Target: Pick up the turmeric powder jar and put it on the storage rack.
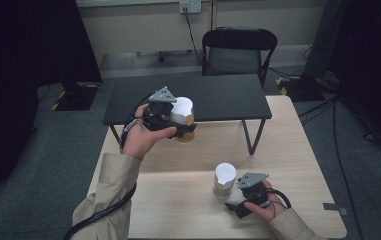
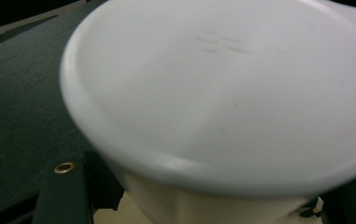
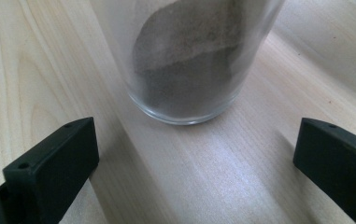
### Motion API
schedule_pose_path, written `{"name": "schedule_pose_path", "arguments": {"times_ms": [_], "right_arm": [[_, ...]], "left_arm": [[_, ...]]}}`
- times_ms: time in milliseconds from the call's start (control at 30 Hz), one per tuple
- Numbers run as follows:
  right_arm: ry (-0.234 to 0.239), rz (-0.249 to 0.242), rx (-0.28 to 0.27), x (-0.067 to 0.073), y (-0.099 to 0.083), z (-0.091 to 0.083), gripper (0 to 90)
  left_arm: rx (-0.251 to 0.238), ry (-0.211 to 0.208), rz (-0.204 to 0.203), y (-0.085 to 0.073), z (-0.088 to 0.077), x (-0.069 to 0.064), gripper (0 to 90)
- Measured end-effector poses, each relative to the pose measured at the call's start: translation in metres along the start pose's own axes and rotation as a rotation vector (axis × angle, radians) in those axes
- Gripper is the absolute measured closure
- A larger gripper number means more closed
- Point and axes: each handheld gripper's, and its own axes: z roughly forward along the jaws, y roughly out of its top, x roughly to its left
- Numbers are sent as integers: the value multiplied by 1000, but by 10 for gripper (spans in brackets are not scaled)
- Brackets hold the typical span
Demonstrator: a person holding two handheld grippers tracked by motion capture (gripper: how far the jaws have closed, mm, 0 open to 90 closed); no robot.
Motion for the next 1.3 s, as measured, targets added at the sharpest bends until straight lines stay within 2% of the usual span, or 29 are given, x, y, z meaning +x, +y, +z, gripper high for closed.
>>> {"name": "schedule_pose_path", "arguments": {"times_ms": [167, 367, 667, 1000, 1300], "right_arm": [[0, 0, 0, 0, 0, 0, 0], [0, 0, 1, 0, 0, 0, 0], [0, 0, 0, 0, 0, 0, 0], [0, 0, 1, 0, 0, 0, 0], [0, 0, 1, 0, 0, 0, 0]], "left_arm": [[-10, 4, -2, 8, -5, 3, 304], [-9, 30, 0, 19, -9, 3, 304], [-15, 67, -13, 28, -11, 6, 304], [-5, 104, -32, 36, -7, 10, 304], [-8, 134, -68, 35, -2, 17, 304]]}}
